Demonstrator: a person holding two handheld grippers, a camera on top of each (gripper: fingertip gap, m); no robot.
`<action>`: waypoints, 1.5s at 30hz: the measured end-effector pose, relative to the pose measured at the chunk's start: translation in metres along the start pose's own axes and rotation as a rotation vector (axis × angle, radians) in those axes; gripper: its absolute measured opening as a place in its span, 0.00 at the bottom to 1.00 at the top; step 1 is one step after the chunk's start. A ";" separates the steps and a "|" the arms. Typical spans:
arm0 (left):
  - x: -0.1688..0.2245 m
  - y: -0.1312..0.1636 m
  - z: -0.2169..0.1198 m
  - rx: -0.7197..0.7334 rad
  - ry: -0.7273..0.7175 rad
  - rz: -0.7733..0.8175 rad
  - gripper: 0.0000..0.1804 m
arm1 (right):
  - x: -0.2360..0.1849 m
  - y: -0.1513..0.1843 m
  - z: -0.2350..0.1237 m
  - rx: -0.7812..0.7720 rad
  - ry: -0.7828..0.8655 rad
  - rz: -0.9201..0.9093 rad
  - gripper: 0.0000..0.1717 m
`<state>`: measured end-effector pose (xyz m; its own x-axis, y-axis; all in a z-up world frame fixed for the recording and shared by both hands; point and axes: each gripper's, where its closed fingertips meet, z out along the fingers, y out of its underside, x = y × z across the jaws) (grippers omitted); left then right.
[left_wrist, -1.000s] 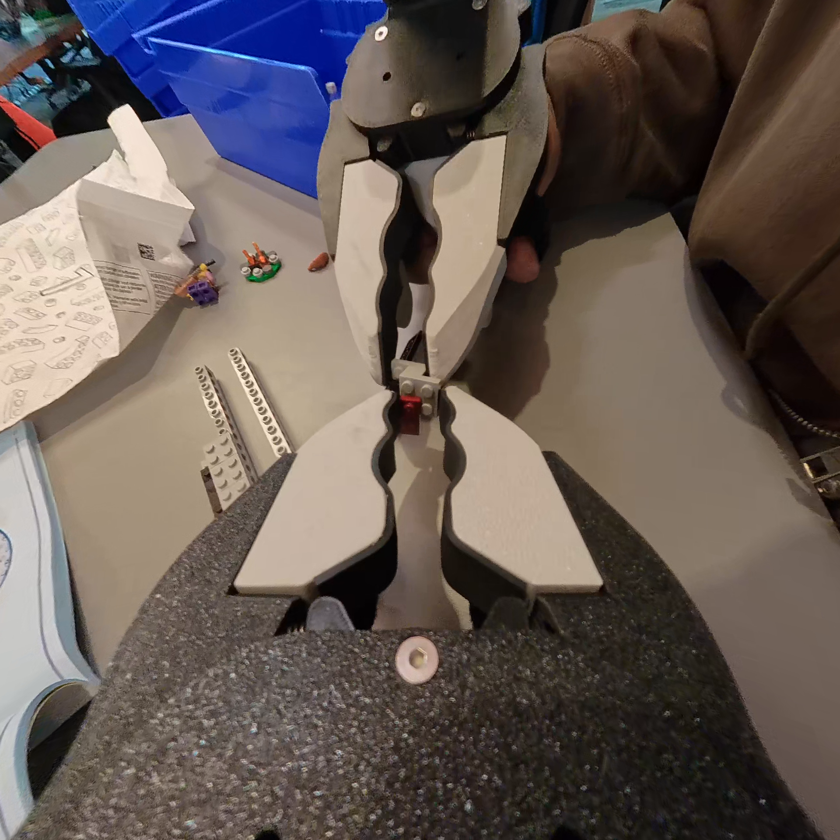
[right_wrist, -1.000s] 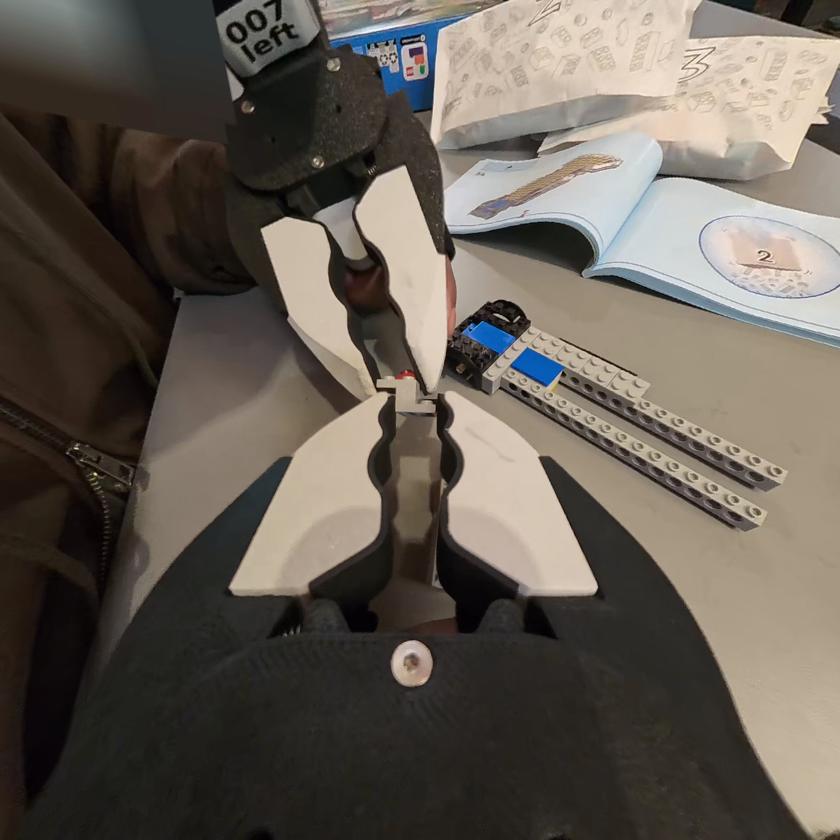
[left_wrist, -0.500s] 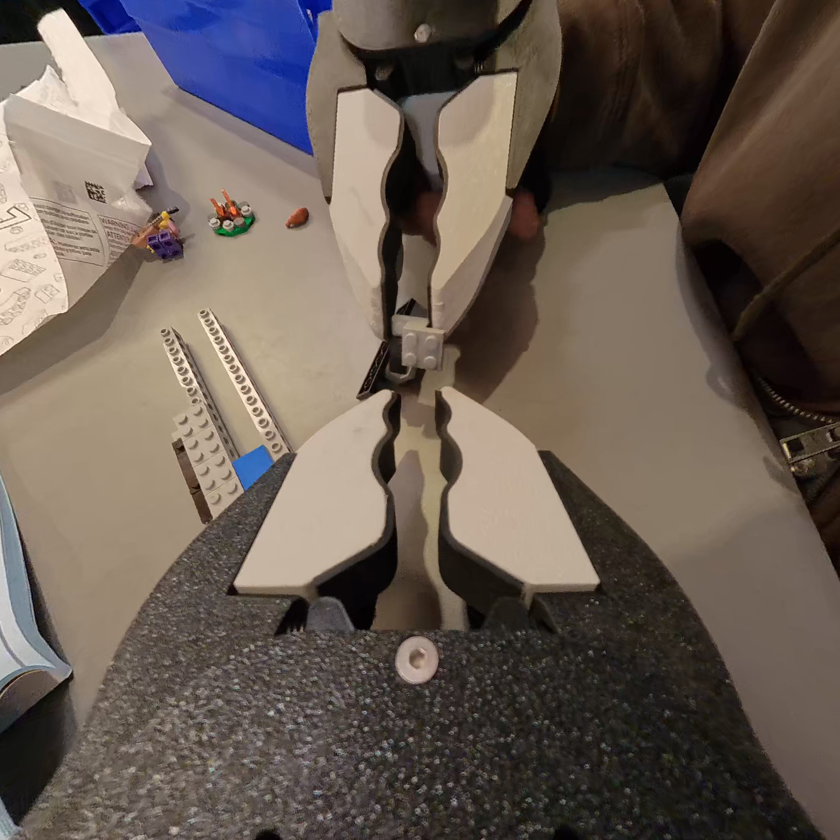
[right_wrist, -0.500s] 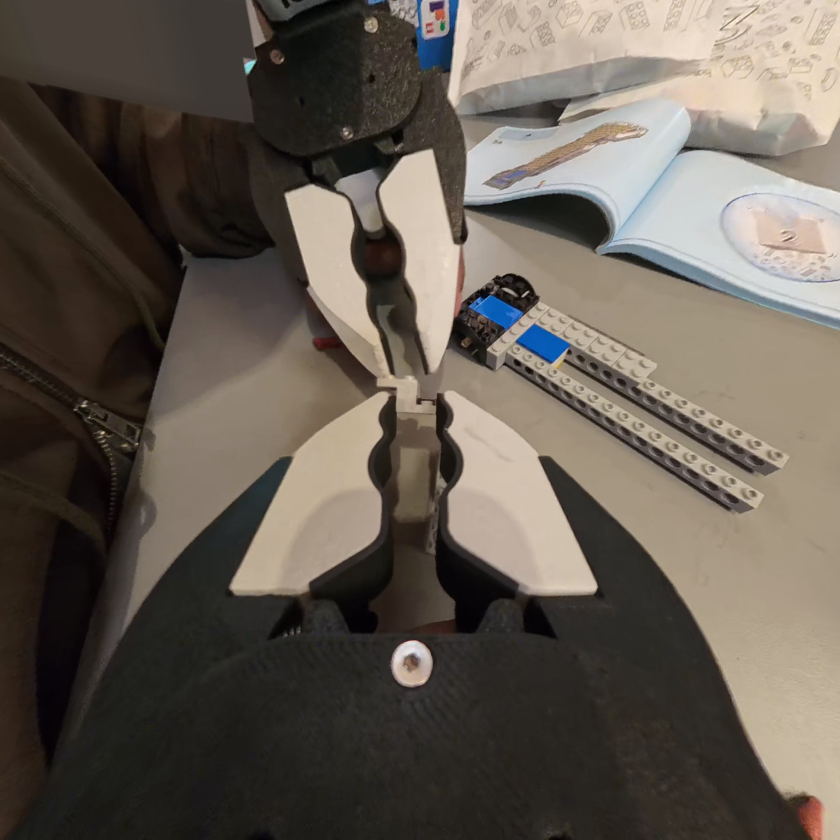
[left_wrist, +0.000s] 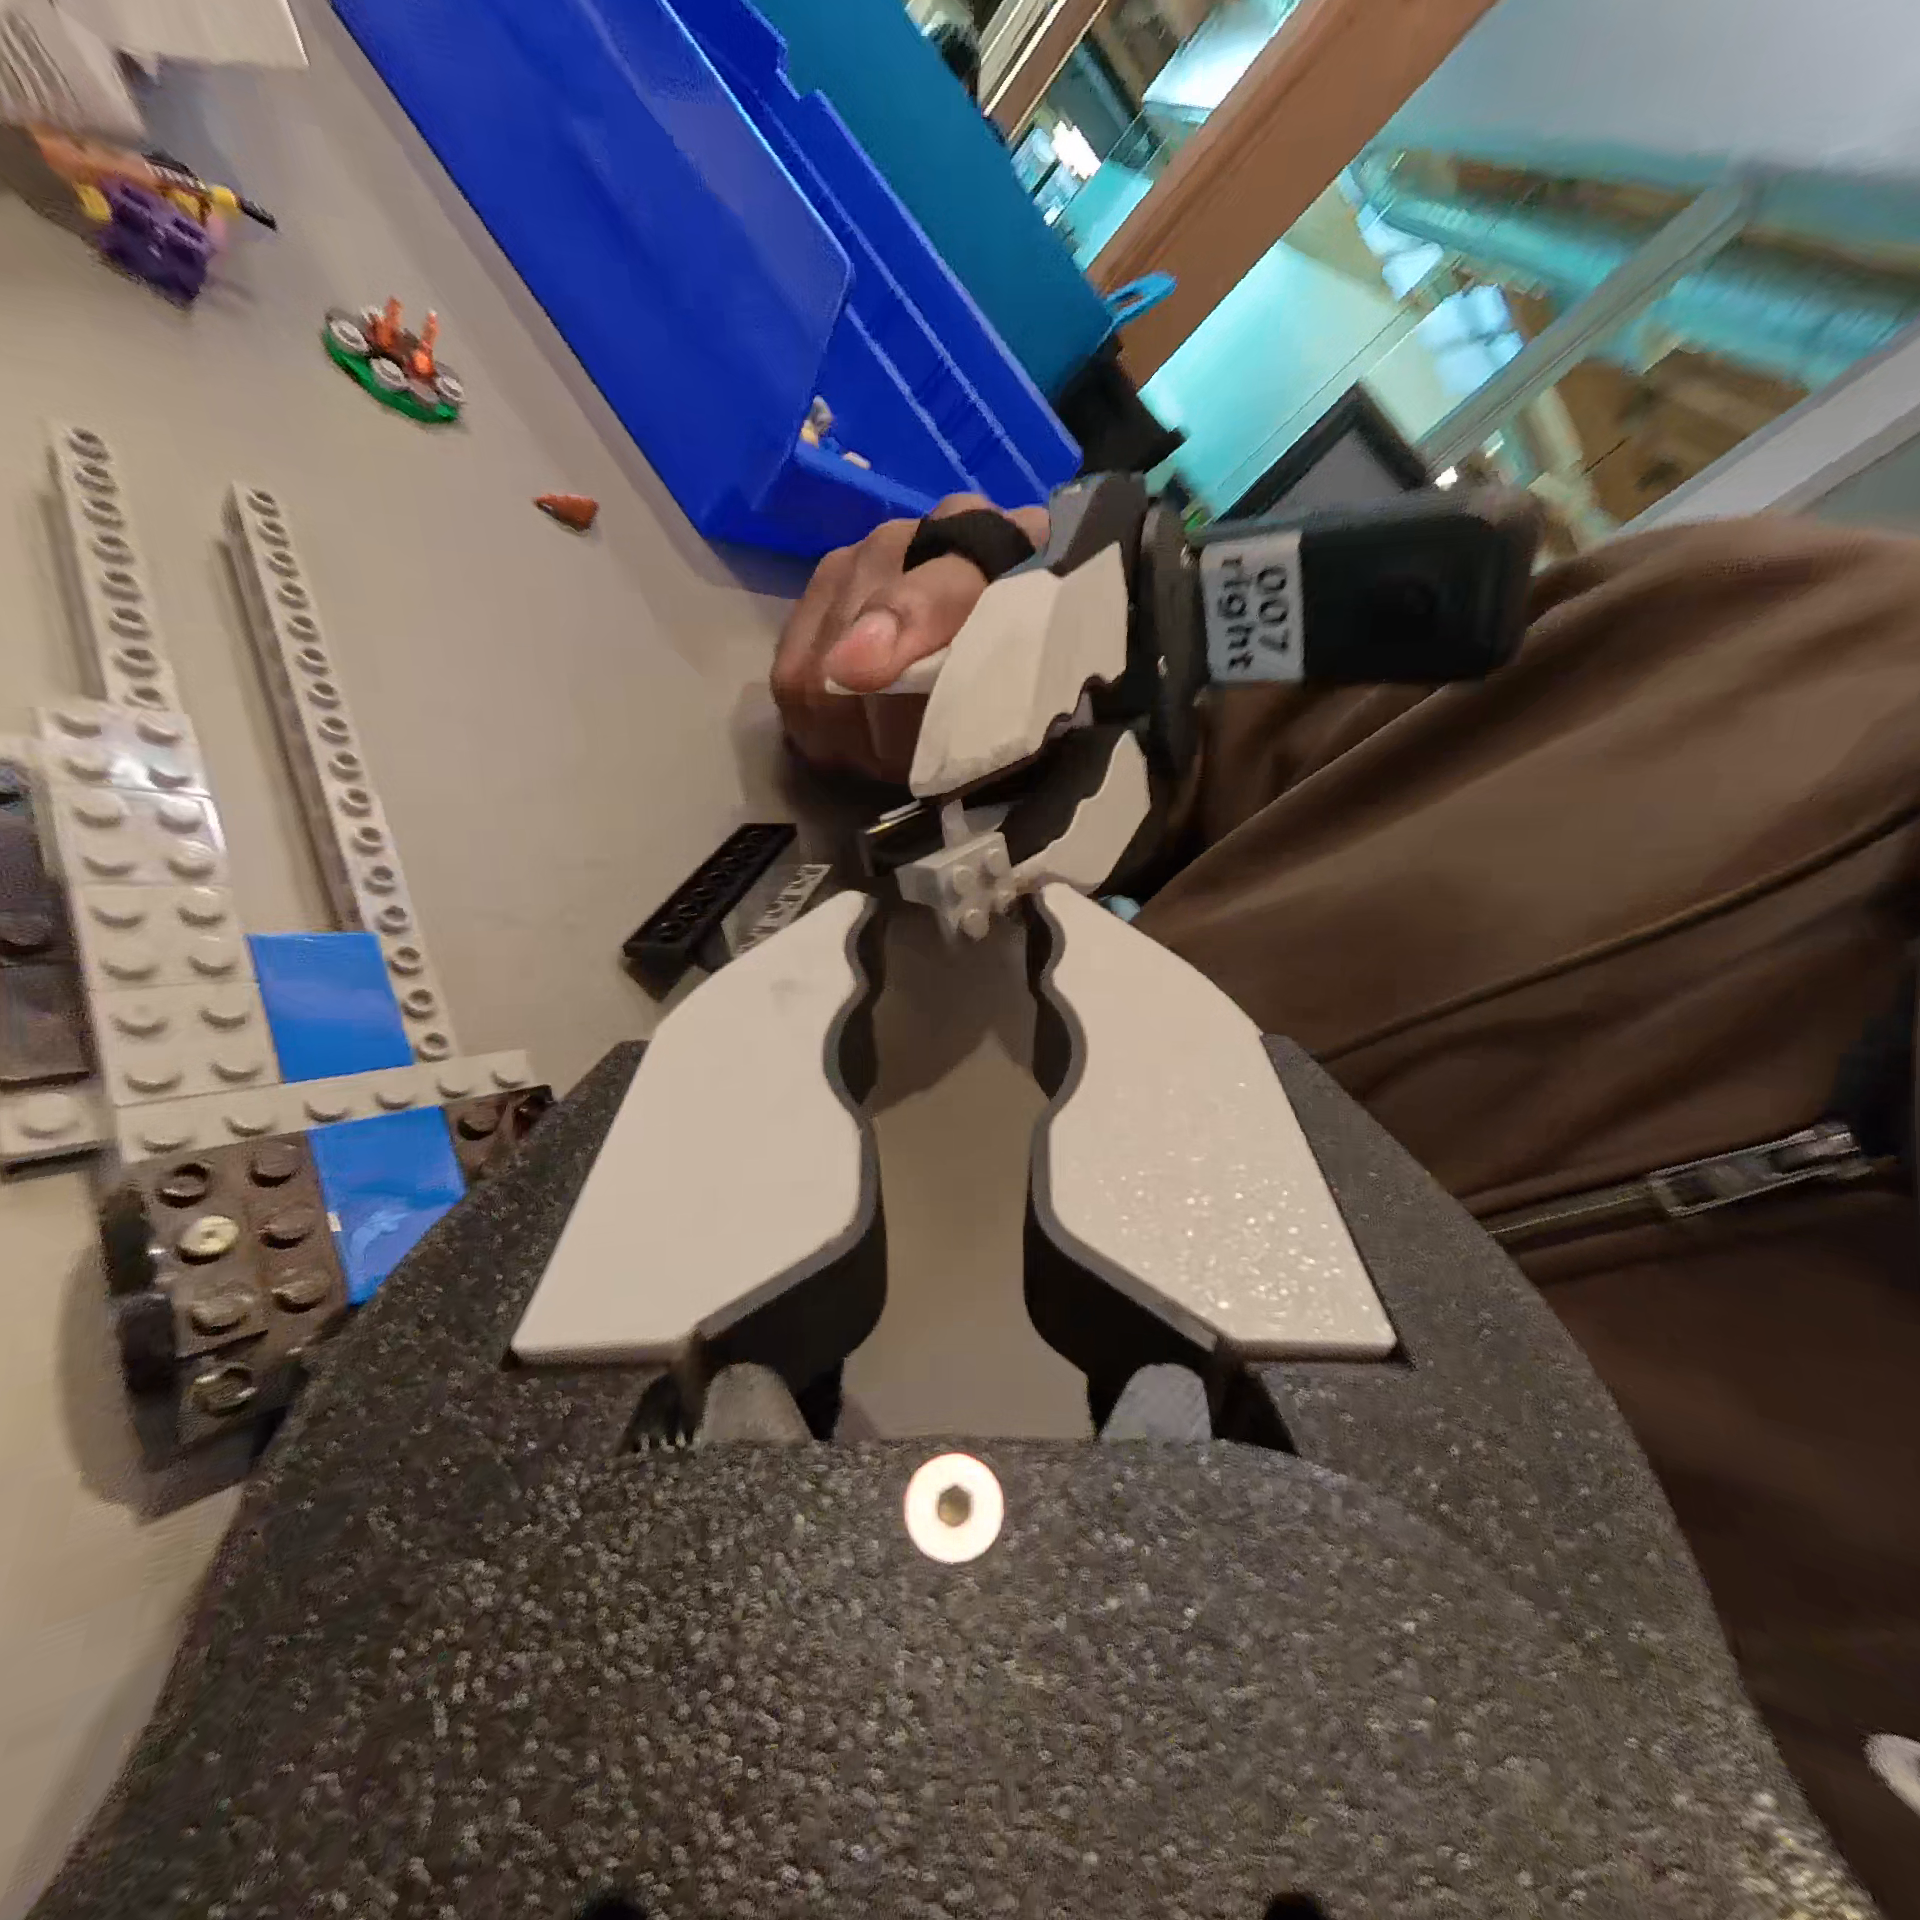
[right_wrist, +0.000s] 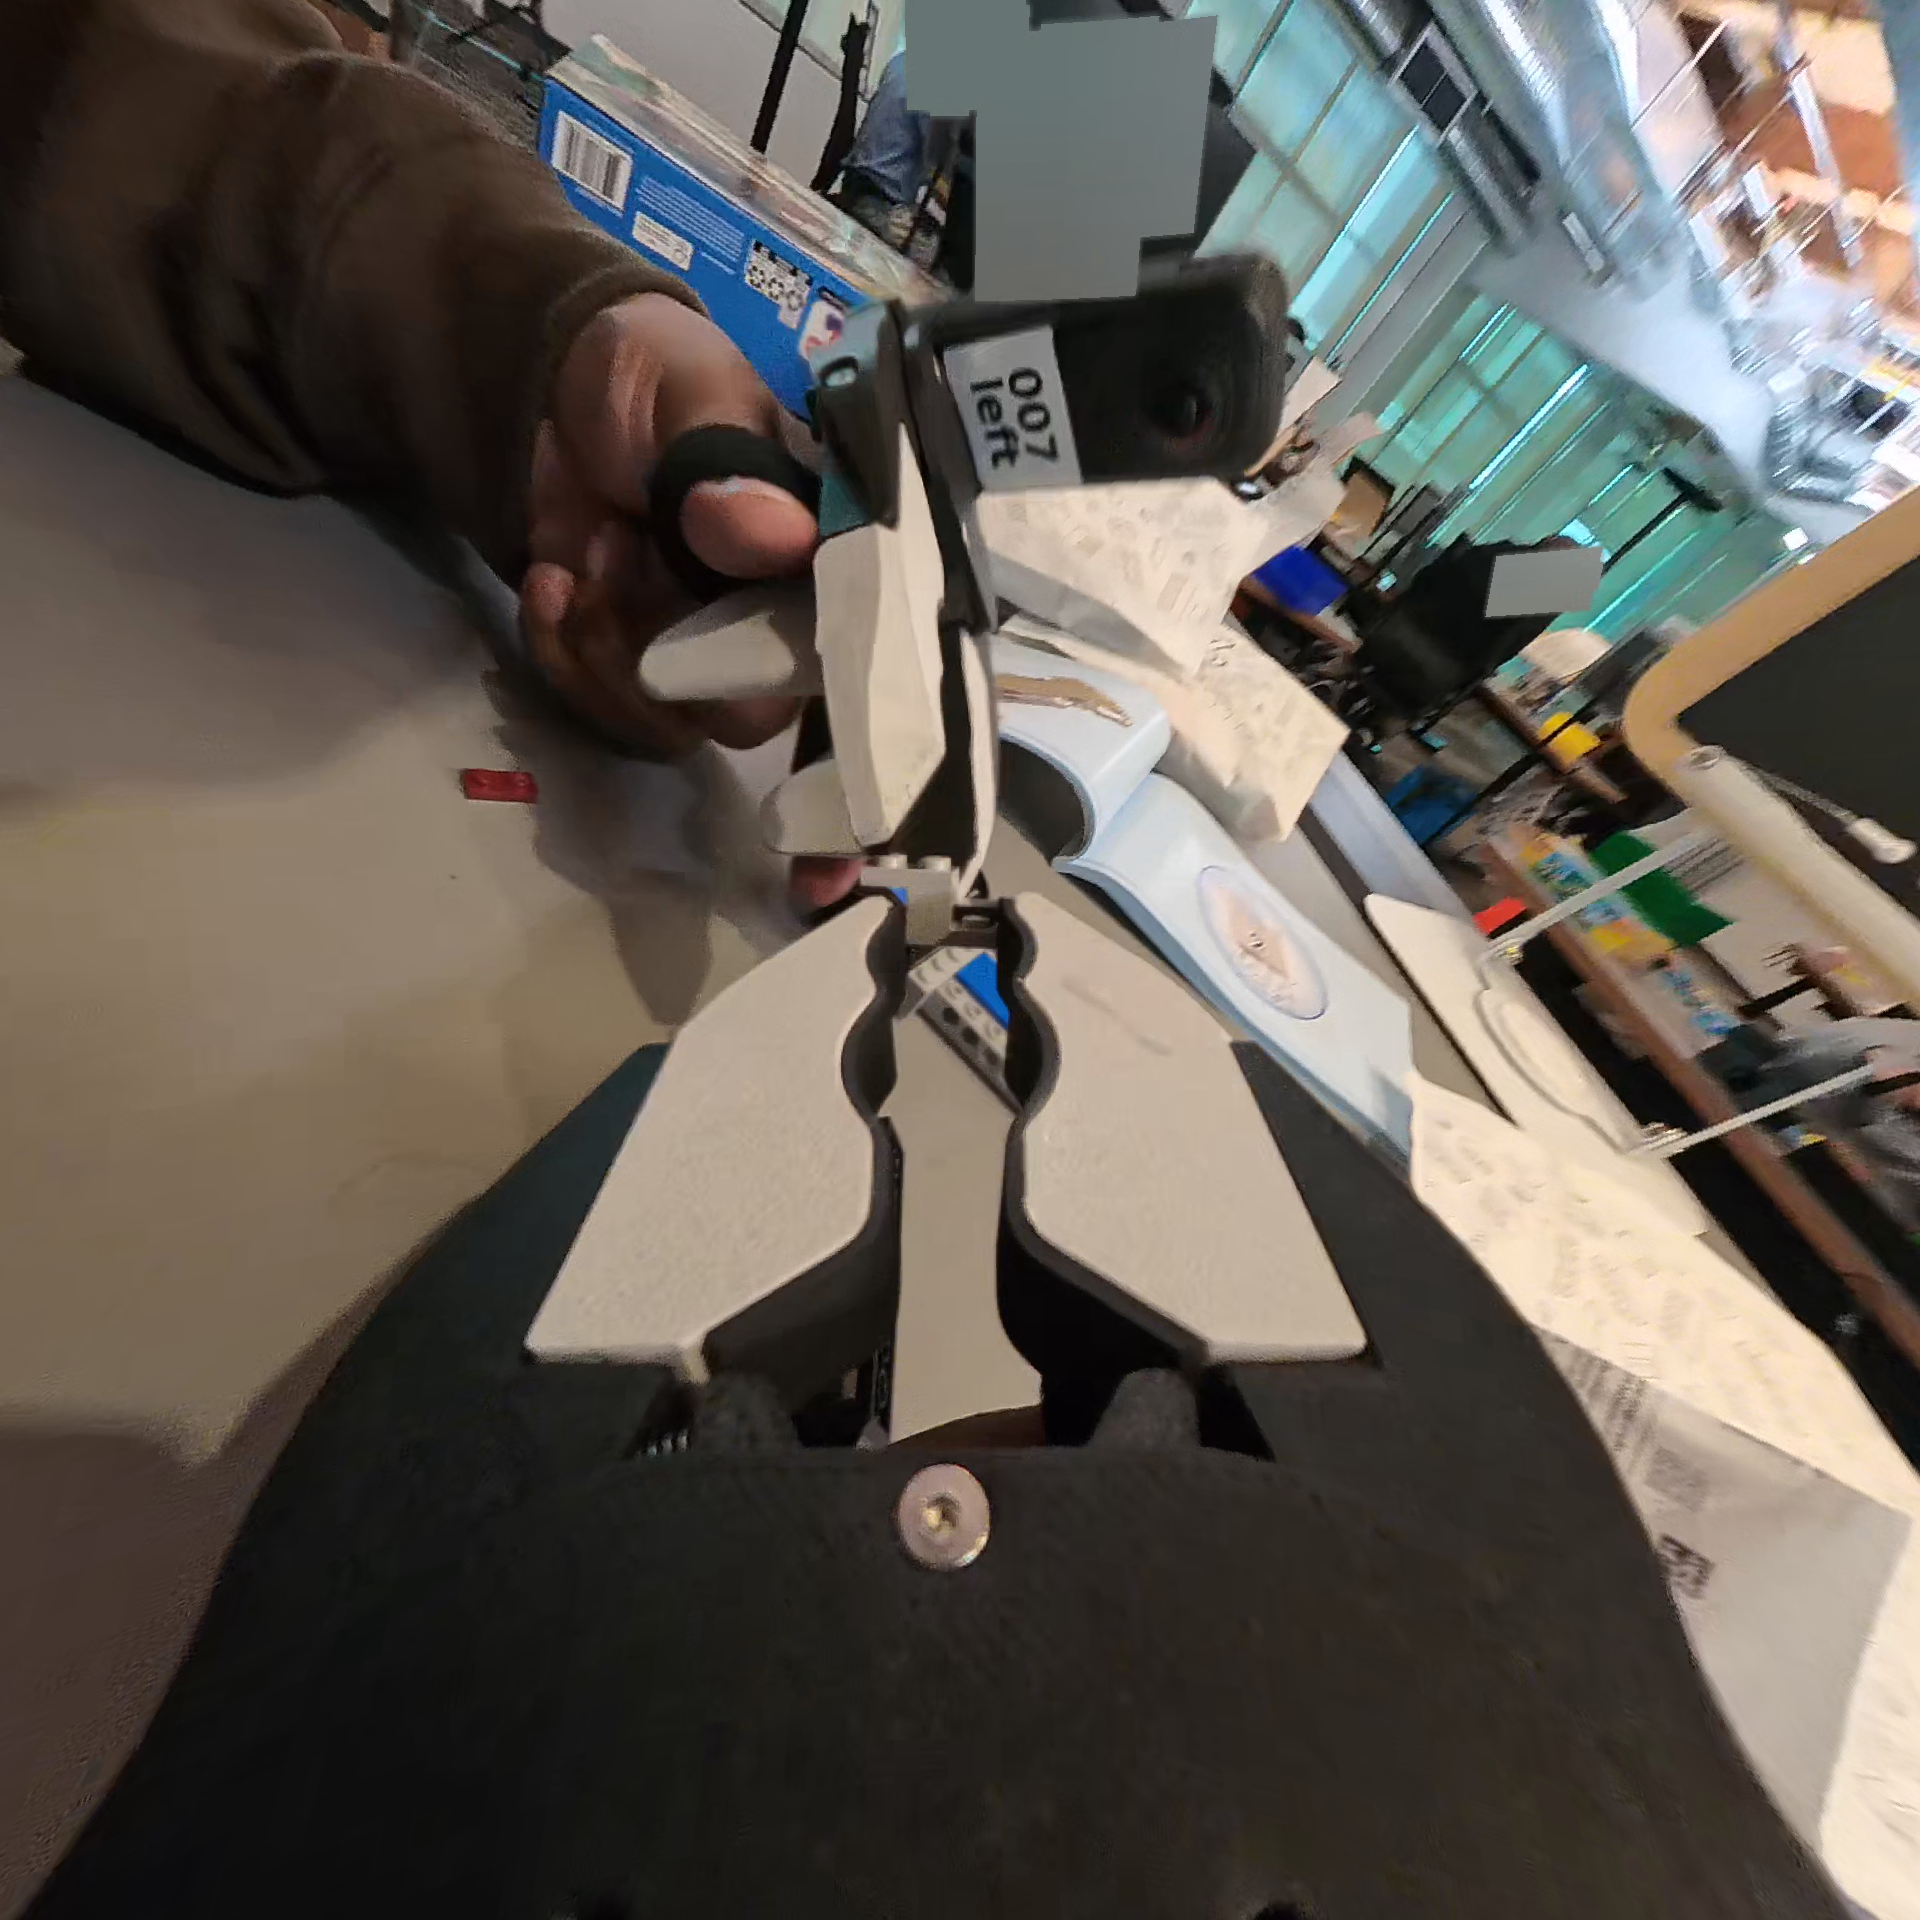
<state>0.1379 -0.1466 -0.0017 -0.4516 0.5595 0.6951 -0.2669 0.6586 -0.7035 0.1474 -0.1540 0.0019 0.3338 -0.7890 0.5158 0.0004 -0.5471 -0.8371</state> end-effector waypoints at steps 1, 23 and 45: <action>0.002 -0.002 0.000 0.021 0.033 -0.042 0.14 | 0.000 -0.001 0.000 0.010 0.011 -0.021 0.09; -0.010 -0.004 -0.007 -0.066 -0.244 0.355 0.10 | -0.002 0.008 -0.002 -0.055 -0.102 0.128 0.14; -0.017 0.006 -0.002 -0.235 -0.476 0.863 0.11 | -0.008 0.010 0.004 -0.122 -0.295 0.576 0.04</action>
<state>0.1459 -0.1506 -0.0173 -0.7172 0.6661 -0.2047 0.4625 0.2352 -0.8548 0.1488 -0.1520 -0.0110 0.4928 -0.8650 -0.0943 -0.3564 -0.1017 -0.9288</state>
